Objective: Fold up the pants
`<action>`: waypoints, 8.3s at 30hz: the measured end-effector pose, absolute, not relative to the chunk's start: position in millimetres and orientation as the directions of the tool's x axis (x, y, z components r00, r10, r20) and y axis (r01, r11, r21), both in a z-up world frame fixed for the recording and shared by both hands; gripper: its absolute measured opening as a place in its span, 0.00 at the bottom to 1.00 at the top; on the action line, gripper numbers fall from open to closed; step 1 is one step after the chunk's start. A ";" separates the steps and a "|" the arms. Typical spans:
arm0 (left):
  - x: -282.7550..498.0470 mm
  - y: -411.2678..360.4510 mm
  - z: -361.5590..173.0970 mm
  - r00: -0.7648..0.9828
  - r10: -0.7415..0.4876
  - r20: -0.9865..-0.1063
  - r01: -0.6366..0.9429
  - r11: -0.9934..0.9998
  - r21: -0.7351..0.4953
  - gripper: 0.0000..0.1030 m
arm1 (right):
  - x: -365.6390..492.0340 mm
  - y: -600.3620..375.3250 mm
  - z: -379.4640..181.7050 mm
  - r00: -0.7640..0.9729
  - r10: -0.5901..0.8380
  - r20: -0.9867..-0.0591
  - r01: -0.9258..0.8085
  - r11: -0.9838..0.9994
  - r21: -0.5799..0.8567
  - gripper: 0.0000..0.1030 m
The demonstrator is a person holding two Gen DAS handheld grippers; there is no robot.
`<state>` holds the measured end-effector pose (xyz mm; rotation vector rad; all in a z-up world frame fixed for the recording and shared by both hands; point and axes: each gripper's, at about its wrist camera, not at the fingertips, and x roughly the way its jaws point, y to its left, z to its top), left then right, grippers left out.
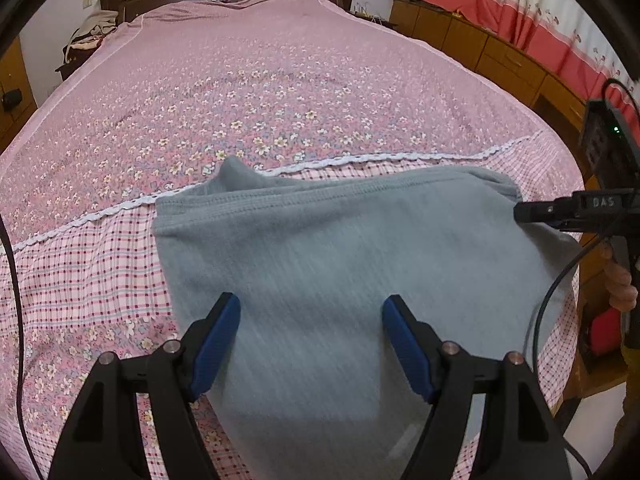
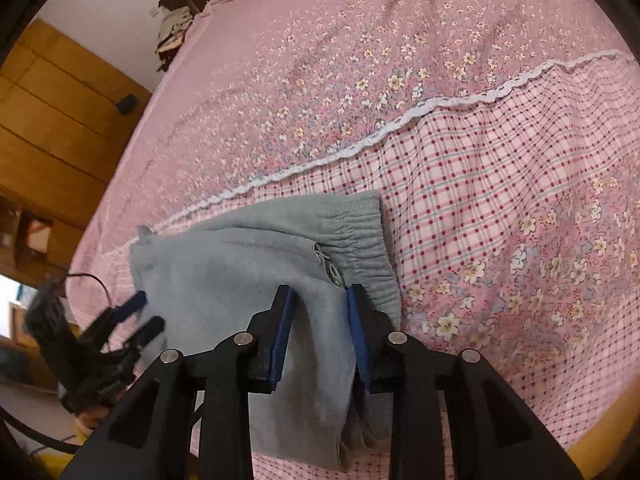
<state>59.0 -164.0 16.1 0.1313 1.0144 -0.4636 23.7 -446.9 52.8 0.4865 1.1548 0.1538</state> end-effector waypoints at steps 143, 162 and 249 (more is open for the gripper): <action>44.0 -131.4 41.7 0.522 -0.355 -0.776 0.385 0.909 -0.158 0.72 | -29.4 -417.0 88.9 0.644 0.002 -0.765 0.147 0.981 0.126 0.13; 0.4 -112.1 7.3 0.471 -0.304 -0.828 0.322 0.933 -0.159 0.72 | -79.8 -403.7 59.5 0.624 -0.148 -0.767 0.233 0.973 0.001 0.22; -5.8 -100.7 11.5 0.453 -0.445 -0.772 0.289 0.893 -0.346 0.19 | -110.1 -368.7 64.0 0.674 -0.008 -0.739 0.194 0.967 0.167 0.31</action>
